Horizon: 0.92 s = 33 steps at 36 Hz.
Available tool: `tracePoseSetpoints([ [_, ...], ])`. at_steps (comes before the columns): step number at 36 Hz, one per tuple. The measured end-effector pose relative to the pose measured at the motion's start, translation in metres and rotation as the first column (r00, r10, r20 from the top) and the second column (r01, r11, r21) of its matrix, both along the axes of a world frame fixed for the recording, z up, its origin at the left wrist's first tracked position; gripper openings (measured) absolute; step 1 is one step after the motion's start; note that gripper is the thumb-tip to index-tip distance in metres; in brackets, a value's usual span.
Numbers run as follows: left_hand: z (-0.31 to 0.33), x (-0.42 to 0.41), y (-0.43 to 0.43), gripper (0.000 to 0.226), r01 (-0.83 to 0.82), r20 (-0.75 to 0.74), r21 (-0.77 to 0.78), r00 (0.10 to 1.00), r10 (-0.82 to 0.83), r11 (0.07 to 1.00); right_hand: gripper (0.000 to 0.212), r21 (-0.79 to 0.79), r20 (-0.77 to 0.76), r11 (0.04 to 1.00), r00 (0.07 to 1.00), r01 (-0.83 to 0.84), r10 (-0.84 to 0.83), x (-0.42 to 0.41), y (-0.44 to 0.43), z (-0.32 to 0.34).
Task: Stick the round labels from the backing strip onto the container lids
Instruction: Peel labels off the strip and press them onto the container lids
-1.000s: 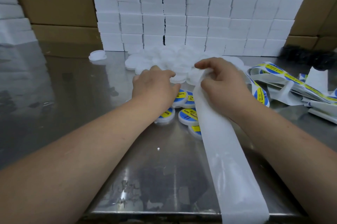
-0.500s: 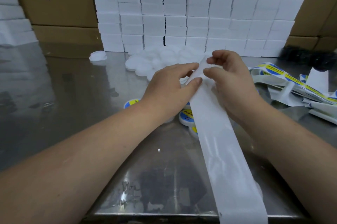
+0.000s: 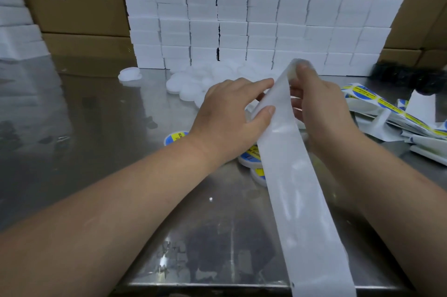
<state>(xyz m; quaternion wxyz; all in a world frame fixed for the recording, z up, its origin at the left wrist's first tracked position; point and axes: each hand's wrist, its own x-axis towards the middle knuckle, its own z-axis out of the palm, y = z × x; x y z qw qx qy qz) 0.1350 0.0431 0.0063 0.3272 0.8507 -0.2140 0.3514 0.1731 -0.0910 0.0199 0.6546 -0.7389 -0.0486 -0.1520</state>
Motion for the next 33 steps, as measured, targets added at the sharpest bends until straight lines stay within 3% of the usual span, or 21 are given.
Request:
tracePoseSetpoints([
  [4, 0.001, -0.003, -0.002, 0.041, 0.029, 0.0, 0.15, 1.0, -0.029, 0.988, 0.031, 0.069, 0.025, 0.996, 0.998, -0.058, 0.056, -0.005, 0.002, 0.002],
  [7, 0.001, -0.005, -0.004, 0.036, 0.029, 0.008, 0.214, 0.999, -0.032, 0.976, 0.032, 0.113, -0.02, 0.991, 0.997, -0.077, 0.08, -0.007, 0.002, 0.003],
  [12, 0.001, -0.004, -0.003, 0.034, 0.015, 0.016, 0.269, 1.0, -0.02, 0.963, 0.024, 0.045, -0.007, 0.998, 0.999, -0.047, 0.047, -0.006, 0.001, 0.002],
  [15, -0.002, -0.004, -0.004, 0.033, 0.023, -0.009, 0.255, 1.0, -0.021, 0.967, 0.031, -0.073, 0.036, 0.993, 0.995, -0.091, 0.094, -0.007, 0.002, -0.001],
  [19, 0.0, -0.002, -0.004, 0.039, 0.016, -0.107, 0.147, 0.994, 0.0, 0.989, 0.024, -0.136, 0.112, 0.99, 0.992, -0.046, 0.061, -0.005, 0.0, -0.004],
  [24, -0.001, 0.008, 0.002, 0.031, -0.137, -0.166, 0.072, 0.975, 0.148, 0.988, 0.031, -0.242, 0.134, 0.969, 0.991, 0.041, -0.008, 0.0, 0.0, -0.009],
  [28, 0.003, 0.022, 0.012, 0.032, -0.282, -0.28, 0.032, 0.918, 0.279, 0.959, 0.028, -0.287, 0.158, 0.951, 0.985, 0.116, -0.072, 0.003, -0.001, -0.011],
  [33, 0.016, 0.047, 0.03, 0.043, -0.345, -0.454, 0.29, 0.772, 0.445, 0.893, 0.024, -0.382, 0.208, 0.906, 0.972, 0.184, -0.109, 0.004, -0.002, -0.014],
])
